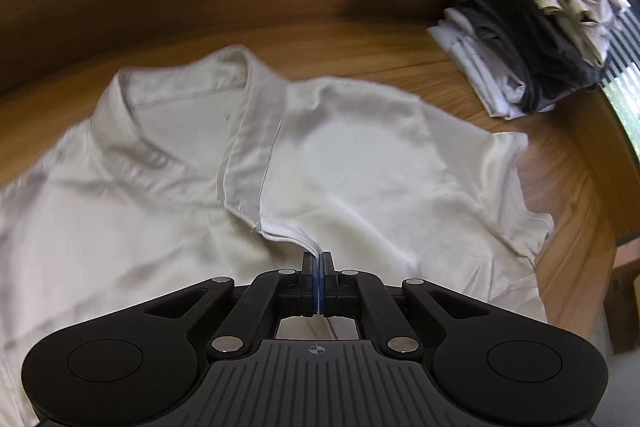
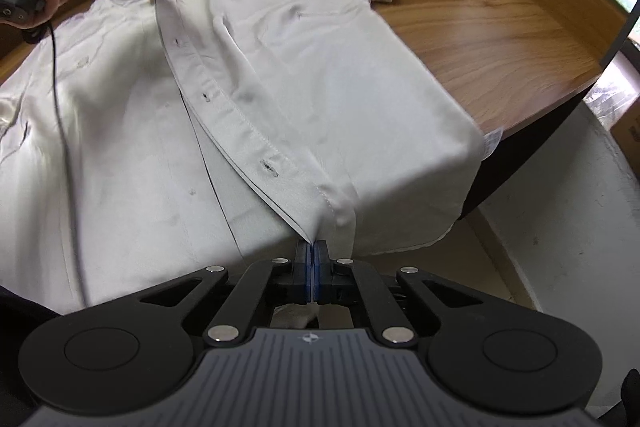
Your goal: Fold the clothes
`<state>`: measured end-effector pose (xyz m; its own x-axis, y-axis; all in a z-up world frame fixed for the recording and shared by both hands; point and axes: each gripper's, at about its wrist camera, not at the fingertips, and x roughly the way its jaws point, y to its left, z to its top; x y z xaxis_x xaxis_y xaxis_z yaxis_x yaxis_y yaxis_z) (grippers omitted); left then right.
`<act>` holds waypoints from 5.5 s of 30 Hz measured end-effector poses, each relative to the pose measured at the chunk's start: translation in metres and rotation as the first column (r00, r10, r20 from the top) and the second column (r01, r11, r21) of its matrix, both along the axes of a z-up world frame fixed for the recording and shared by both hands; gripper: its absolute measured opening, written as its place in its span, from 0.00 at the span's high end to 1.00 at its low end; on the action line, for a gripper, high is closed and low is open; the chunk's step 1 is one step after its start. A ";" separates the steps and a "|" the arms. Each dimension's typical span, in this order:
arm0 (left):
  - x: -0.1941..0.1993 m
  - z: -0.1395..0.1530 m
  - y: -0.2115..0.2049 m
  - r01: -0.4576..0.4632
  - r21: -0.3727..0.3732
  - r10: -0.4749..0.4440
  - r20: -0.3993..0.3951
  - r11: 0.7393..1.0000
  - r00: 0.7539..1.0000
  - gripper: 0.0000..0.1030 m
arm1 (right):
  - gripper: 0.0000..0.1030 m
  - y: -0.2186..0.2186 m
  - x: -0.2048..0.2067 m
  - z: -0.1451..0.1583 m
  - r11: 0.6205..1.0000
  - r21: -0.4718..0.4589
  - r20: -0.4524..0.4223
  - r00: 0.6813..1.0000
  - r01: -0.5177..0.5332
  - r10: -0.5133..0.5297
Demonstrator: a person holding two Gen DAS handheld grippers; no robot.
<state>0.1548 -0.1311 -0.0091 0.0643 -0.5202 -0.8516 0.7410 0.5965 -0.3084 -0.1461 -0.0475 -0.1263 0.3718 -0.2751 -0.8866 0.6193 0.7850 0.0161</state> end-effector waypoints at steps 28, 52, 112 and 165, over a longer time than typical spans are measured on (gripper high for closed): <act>0.026 0.053 0.095 0.041 0.089 -0.053 0.139 0.995 0.989 0.74 | 0.76 0.035 0.007 0.045 0.989 0.035 0.031 0.989 -0.143 0.142; 0.077 0.044 0.324 -0.406 0.169 0.388 0.132 0.898 0.912 0.40 | 0.59 0.144 0.050 0.043 0.895 0.090 0.126 0.897 -0.436 0.424; 0.050 0.069 0.093 -0.269 -0.103 0.276 0.065 0.958 0.959 0.97 | 0.98 0.096 0.068 0.013 0.977 0.110 0.091 0.980 -0.184 0.175; -0.103 0.028 -0.239 0.157 0.100 -0.162 0.054 0.983 0.985 0.39 | 0.53 -0.209 -0.074 -0.077 0.932 0.183 0.224 0.936 -0.313 0.271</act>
